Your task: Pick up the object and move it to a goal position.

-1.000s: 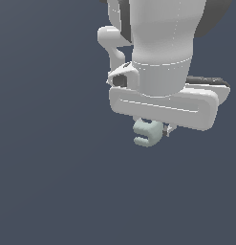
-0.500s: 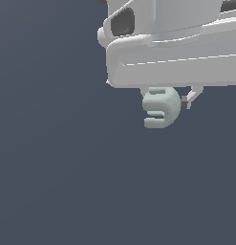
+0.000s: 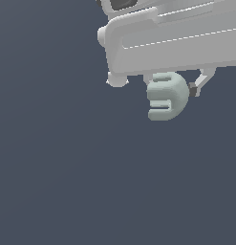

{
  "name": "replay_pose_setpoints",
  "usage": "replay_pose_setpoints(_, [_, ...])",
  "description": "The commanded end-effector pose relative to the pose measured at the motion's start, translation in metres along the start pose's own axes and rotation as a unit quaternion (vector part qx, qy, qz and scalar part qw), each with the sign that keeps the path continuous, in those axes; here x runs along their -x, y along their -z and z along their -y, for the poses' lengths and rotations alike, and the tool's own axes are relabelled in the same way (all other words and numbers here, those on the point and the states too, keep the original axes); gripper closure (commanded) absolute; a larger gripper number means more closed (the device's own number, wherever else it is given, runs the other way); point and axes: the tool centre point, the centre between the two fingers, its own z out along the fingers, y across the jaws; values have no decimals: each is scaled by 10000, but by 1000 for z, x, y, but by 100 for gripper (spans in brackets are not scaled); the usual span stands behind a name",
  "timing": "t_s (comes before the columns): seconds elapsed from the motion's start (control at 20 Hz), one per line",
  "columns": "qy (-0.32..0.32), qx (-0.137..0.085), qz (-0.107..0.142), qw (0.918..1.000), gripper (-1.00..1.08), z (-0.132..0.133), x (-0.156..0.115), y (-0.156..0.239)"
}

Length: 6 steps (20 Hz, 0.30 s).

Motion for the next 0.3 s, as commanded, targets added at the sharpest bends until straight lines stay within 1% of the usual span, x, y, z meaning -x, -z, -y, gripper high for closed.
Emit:
replay_pose_setpoints(0.0, [17, -6, 2, 10000, 108, 1, 0, 1])
replay_pose_setpoints(0.25, [0, 0, 3, 10000, 108, 0, 0, 0])
